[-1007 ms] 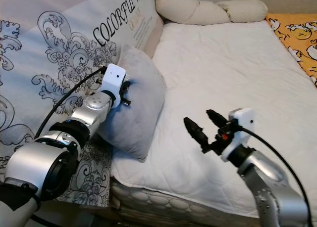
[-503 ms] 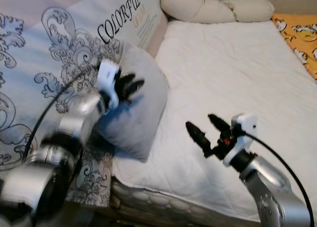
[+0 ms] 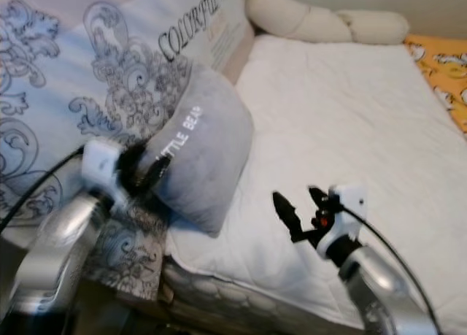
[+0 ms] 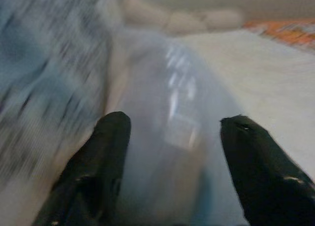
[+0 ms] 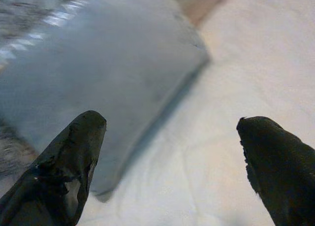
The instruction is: Clean up the room
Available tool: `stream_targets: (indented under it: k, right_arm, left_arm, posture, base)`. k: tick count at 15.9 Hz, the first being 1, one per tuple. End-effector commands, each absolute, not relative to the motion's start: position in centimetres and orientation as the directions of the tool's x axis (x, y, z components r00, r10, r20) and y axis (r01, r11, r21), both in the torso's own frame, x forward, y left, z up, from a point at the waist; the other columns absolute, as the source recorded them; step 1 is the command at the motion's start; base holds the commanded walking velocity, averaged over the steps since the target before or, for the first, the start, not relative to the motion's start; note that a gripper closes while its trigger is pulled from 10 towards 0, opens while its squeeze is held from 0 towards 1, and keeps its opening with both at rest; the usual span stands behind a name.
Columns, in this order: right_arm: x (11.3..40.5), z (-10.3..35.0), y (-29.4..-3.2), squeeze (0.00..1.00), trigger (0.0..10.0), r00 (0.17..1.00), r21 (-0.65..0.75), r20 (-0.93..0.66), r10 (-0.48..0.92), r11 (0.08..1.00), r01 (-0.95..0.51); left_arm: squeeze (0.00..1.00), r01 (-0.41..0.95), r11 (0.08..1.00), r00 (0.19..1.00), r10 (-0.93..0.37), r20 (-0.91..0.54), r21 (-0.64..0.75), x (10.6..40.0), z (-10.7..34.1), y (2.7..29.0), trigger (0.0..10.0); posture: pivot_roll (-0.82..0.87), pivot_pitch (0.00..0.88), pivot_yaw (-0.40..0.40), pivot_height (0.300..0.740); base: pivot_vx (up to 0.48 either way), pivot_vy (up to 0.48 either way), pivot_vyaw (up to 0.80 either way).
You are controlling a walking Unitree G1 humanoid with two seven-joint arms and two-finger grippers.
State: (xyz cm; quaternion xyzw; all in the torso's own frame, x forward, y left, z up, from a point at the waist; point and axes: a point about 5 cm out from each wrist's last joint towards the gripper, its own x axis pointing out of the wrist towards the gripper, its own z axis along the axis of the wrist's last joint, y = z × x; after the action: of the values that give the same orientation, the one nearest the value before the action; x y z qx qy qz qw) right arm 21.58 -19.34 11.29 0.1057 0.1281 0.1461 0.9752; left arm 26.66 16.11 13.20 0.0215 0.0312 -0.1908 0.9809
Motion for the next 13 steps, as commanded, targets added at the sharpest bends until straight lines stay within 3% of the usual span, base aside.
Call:
stream_targets:
  k: [1,4,9,13]
  right_arm:
    - [21.5,11.0,-19.9,0.0,10.0,0.938,0.218,-0.247,0.245,0.957,-0.192]
    - [21.8,10.0,-18.9,0.0,10.0,0.95,0.226,-0.277,0.144,0.971,-0.081]
    - [21.7,9.6,-18.8,0.0,10.0,0.951,0.245,-0.301,0.071,0.97,0.005]
    - [23.1,9.9,-18.0,0.0,10.0,0.953,0.197,-0.293,0.077,0.98,-0.019]
  left_arm:
    - [0.98,0.336,0.941,0.94,-0.331,-0.08,0.049,26.2,13.7,16.5,10.0]
    - [1.0,0.128,0.989,0.976,-0.112,-0.189,0.074,23.6,12.5,19.2,10.0]
    - [1.0,0.085,0.993,0.968,-0.064,-0.242,0.076,22.8,12.4,19.8,10.0]
    - [1.0,0.078,0.993,0.967,-0.053,-0.249,0.092,22.9,12.3,19.8,10.0]
  posture:
    - [-0.12,0.0,0.026,0.74]
    - [-0.09,0.0,0.004,0.74]
    - [-0.1,0.0,0.011,0.74]
    - [-0.09,0.0,-0.003,0.74]
  base:
    - [0.0,-0.45,0.0]
    - [0.0,-0.456,0.0]
    - [0.0,-0.458,0.0]
    - [0.0,-0.446,0.0]
